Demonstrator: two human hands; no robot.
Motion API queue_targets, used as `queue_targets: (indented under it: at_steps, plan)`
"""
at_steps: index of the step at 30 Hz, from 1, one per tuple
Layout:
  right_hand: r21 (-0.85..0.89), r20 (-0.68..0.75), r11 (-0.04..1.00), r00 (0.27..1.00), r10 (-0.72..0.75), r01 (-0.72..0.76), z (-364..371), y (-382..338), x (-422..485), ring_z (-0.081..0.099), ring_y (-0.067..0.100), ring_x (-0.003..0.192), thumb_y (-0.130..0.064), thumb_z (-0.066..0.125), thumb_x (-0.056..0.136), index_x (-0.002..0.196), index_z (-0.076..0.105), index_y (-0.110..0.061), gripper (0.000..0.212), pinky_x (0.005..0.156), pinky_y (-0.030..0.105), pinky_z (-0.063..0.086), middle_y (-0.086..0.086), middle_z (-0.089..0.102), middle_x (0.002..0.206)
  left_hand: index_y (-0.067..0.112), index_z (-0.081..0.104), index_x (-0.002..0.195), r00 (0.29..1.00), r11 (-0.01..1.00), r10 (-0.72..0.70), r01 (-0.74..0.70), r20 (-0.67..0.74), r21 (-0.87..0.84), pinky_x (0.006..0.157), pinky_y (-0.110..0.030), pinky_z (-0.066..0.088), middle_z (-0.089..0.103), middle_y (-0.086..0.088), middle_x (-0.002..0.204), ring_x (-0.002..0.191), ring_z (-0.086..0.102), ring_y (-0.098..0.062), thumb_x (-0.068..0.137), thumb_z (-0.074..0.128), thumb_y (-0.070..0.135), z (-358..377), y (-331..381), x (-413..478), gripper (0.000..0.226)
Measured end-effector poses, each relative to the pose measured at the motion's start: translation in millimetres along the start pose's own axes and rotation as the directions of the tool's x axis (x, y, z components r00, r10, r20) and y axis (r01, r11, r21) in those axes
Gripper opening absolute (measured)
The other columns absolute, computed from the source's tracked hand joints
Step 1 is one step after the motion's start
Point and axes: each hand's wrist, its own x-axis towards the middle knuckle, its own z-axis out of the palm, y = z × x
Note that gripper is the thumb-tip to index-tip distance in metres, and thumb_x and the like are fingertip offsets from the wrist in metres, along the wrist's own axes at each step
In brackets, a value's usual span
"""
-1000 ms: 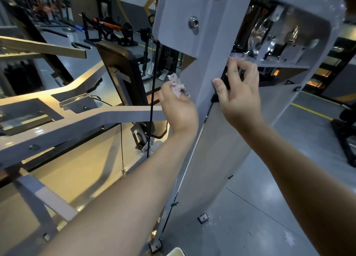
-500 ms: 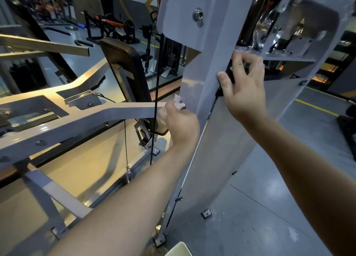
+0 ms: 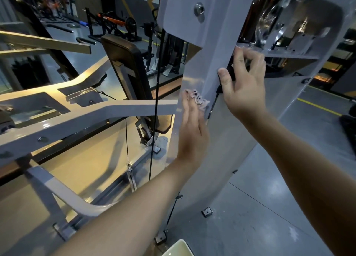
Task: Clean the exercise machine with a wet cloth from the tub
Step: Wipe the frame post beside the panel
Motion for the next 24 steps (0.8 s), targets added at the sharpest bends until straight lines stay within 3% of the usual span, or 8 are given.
queue_targets:
  at_steps: [6, 10, 12, 14, 16, 19, 22, 24]
  plan:
    - [-0.011, -0.043, 1.0, 0.999, -0.02, 0.019, 5.5, 0.7, 0.0, 0.042, 0.03, 0.128, -0.042, 0.047, 0.107, 0.151, 0.044, -0.008, 0.056, 0.112, 0.03, 0.032, 0.018, 0.045, 0.138, 0.01, 0.027, 0.16, 0.996, 0.996, 0.078, -0.08, -0.039, -0.047, 0.118, -0.007, 0.014, 0.022, -0.005, 0.169, 0.155, 0.017, -0.006, 0.11, 0.036, 0.01, -9.5, 7.9, 52.7, 0.05]
    - [-0.016, -0.058, 1.0, 0.998, -0.021, 0.02, 7.7, -1.4, -2.4, 0.041, 0.032, 0.131, -0.038, 0.047, 0.107, 0.152, 0.043, -0.006, 0.055, 0.115, 0.038, 0.032, 0.02, 0.044, 0.141, 0.007, 0.028, 0.16, 0.999, 0.995, -0.041, 0.039, 0.017, 0.094, 0.109, 0.003, 0.016, 0.034, -0.005, 0.164, 0.132, 0.018, 0.03, 0.111, 0.039, 0.011, -18.5, -37.1, 12.8, 0.051]
    - [-0.03, -0.064, 0.999, 0.998, -0.023, 0.021, 10.0, -2.5, -3.6, 0.04, 0.035, 0.134, -0.037, 0.045, 0.107, 0.153, 0.04, -0.003, 0.057, 0.116, 0.042, 0.032, 0.023, 0.042, 0.144, 0.009, 0.027, 0.161, 0.992, 0.988, -0.125, 0.122, 0.032, 0.095, 0.111, 0.001, 0.018, 0.038, -0.005, 0.162, 0.132, 0.025, 0.023, 0.111, 0.038, 0.014, -20.9, -43.5, 1.8, 0.051]
    - [-0.056, -0.078, 0.998, 0.997, -0.028, 0.024, 13.2, -3.9, -4.4, 0.038, 0.038, 0.137, -0.036, 0.043, 0.108, 0.153, 0.038, 0.0, 0.058, 0.117, 0.045, 0.031, 0.025, 0.041, 0.147, 0.011, 0.028, 0.161, 0.993, 0.993, -0.114, 0.113, 0.021, 0.028, 0.119, -0.011, 0.021, 0.036, -0.004, 0.163, 0.134, 0.027, 0.022, 0.111, 0.037, 0.012, -20.4, -26.0, 18.3, 0.051]
    - [-0.063, -0.08, 0.998, 0.997, -0.023, 0.018, 14.4, -5.8, -5.3, 0.037, 0.038, 0.138, -0.036, 0.041, 0.108, 0.154, 0.036, 0.002, 0.059, 0.118, 0.044, 0.029, 0.026, 0.039, 0.149, 0.01, 0.03, 0.159, 1.0, 1.0, 0.022, -0.022, -0.019, -0.017, 0.115, -0.002, 0.019, 0.029, -0.003, 0.165, 0.13, 0.019, 0.033, 0.11, 0.038, 0.007, -19.5, 4.9, 45.8, 0.05]
    - [-0.064, -0.085, 0.998, 0.996, -0.022, 0.016, 14.2, -5.9, -6.0, 0.037, 0.039, 0.139, -0.033, 0.044, 0.108, 0.154, 0.035, 0.003, 0.058, 0.119, 0.044, 0.029, 0.026, 0.038, 0.15, 0.004, 0.03, 0.158, 0.982, 0.983, 0.184, -0.183, -0.036, 0.018, 0.108, 0.004, 0.015, 0.025, -0.013, 0.166, 0.141, 0.018, 0.018, 0.106, 0.04, -0.004, -17.3, 21.0, 69.1, 0.054]
    - [-0.038, -0.081, 0.999, 0.997, 0.002, -0.005, 14.9, -10.5, -6.2, 0.037, 0.038, 0.139, -0.03, 0.045, 0.107, 0.154, 0.035, 0.003, 0.058, 0.118, 0.047, 0.031, 0.025, 0.036, 0.151, 0.005, 0.023, 0.16, 0.996, 0.993, 0.089, -0.089, 0.009, 0.077, 0.104, 0.006, 0.018, 0.021, -0.012, 0.168, 0.131, 0.017, 0.033, 0.103, 0.04, -0.01, -20.6, -11.7, 46.6, 0.062]
    - [-0.039, -0.081, 0.999, 0.997, 0.015, -0.018, 15.1, -11.4, -7.0, 0.037, 0.038, 0.139, -0.03, 0.044, 0.107, 0.154, 0.034, 0.003, 0.058, 0.118, 0.049, 0.031, 0.024, 0.035, 0.152, 0.008, 0.022, 0.162, 1.0, 0.996, -0.011, 0.009, 0.029, 0.091, 0.106, 0.005, 0.017, 0.021, -0.007, 0.169, 0.142, 0.025, 0.017, 0.103, 0.042, -0.007, -22.9, -30.9, 29.9, 0.064]
